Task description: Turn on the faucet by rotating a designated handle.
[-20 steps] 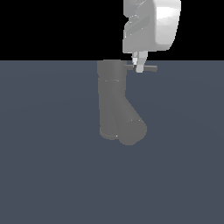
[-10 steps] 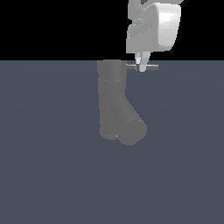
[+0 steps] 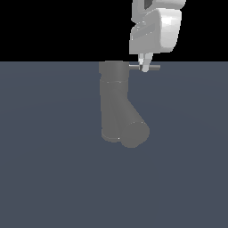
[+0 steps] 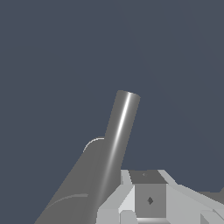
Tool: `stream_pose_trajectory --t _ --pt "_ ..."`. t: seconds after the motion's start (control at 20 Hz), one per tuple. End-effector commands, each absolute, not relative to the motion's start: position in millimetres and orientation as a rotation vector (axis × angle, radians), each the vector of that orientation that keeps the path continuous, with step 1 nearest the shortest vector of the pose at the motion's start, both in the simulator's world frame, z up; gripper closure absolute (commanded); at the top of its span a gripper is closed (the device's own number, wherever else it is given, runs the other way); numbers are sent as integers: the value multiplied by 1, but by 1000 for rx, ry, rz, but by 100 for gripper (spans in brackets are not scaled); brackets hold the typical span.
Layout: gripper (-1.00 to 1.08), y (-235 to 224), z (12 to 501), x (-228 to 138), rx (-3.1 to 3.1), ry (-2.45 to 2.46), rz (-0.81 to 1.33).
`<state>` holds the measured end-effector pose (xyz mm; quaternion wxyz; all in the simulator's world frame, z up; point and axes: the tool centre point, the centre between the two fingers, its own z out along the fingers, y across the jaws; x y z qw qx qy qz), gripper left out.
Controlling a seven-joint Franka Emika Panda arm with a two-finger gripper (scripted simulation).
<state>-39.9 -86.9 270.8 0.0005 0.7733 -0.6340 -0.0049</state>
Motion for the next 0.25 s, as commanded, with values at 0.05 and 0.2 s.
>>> stream_pose_trajectory --t 0.05,0.2 --pt "108 -121 271 -34 2378 -2053 0" --pt "108 -125 271 -30 2375 -2056 0"
